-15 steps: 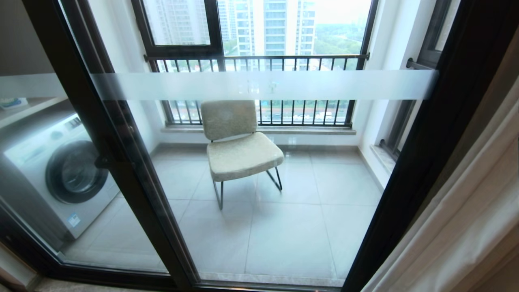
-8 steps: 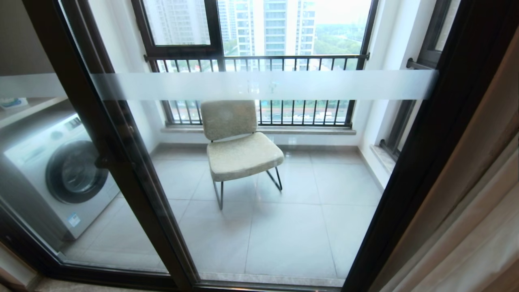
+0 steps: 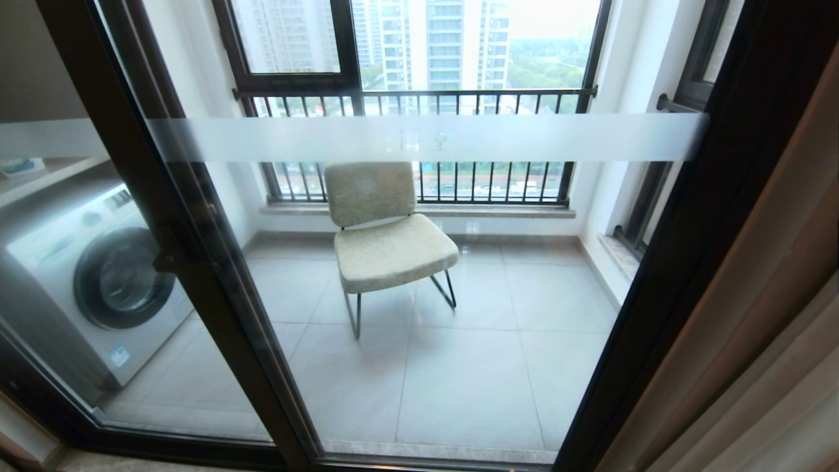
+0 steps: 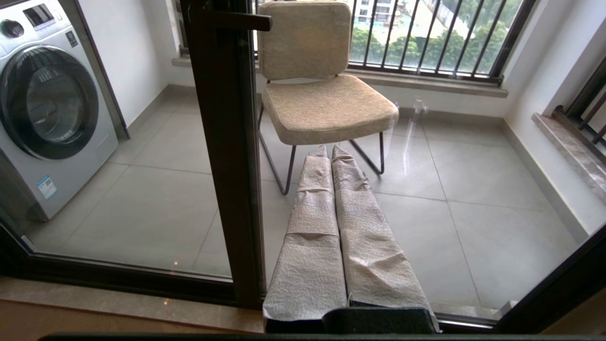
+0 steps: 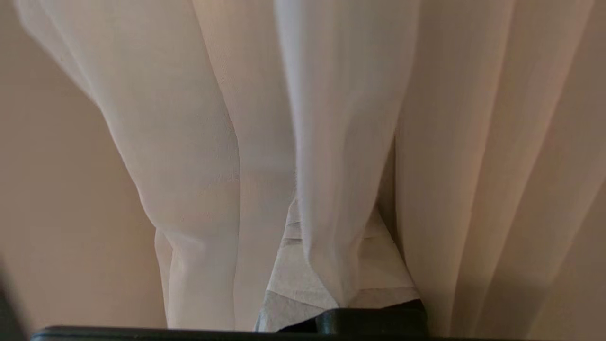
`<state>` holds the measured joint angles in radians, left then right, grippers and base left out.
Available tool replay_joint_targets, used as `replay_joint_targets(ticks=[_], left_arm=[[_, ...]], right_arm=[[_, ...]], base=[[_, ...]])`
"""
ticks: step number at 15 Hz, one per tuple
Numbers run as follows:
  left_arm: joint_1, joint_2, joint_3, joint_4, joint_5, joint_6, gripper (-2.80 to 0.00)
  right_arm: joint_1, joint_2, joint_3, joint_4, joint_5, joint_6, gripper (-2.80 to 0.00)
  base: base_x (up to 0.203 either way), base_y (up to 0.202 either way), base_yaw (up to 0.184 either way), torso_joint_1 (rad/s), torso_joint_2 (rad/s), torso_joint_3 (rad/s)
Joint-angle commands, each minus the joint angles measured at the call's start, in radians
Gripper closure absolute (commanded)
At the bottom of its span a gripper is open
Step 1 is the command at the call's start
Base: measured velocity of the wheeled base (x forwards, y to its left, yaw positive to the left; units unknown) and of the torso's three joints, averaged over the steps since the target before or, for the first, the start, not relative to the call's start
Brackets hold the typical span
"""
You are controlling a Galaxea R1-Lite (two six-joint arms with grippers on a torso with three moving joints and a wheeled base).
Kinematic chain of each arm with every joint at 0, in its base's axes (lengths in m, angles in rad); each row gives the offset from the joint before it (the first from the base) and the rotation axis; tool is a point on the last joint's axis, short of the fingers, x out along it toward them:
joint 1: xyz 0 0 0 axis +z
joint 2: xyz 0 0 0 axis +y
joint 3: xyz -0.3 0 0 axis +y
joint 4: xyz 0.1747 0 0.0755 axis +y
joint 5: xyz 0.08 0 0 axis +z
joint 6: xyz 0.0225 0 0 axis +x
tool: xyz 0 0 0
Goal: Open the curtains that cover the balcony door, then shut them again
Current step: Pull the inner curtains open on both sides
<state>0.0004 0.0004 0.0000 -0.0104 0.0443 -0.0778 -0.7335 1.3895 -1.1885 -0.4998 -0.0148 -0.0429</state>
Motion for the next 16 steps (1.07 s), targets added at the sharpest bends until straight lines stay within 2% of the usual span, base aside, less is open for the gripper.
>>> replay_joint_targets(ticks=[1,6,9,12,16], left_arm=[[0.001,0.000,0.000,0.000,0.000,-0.001,0.00],[0.001,0.001,0.000,0.000,0.000,-0.001,0.00],[0.000,0.001,0.000,0.000,0.000,0.000,0.00],[0.001,0.000,0.000,0.000,0.000,-0.001,0.00],[0.001,0.001,0.000,0.000,0.000,0.000,0.00]], right_arm=[[-0.057,0.099,-0.074,-0.004,0.001,0.016,0.00],[-0.209,0.294,-0.221,-0.020,0.009,0.046,0.00],[-0.294,0.396,-0.291,-0.091,0.079,0.049,0.00],[-0.317,0.426,-0.305,-0.100,0.085,0.049,0.00],[-0.303,0.394,-0.290,-0.100,0.090,0.048,0.00]], base=[[0.000,0.000,0.000,0.000,0.00,0.000],[0.000,0.000,0.000,0.000,0.00,0.000],[0.000,0.000,0.000,0.000,0.00,0.000],[0.000,0.000,0.000,0.000,0.00,0.000],[0.000,0.000,0.000,0.000,0.00,0.000]])
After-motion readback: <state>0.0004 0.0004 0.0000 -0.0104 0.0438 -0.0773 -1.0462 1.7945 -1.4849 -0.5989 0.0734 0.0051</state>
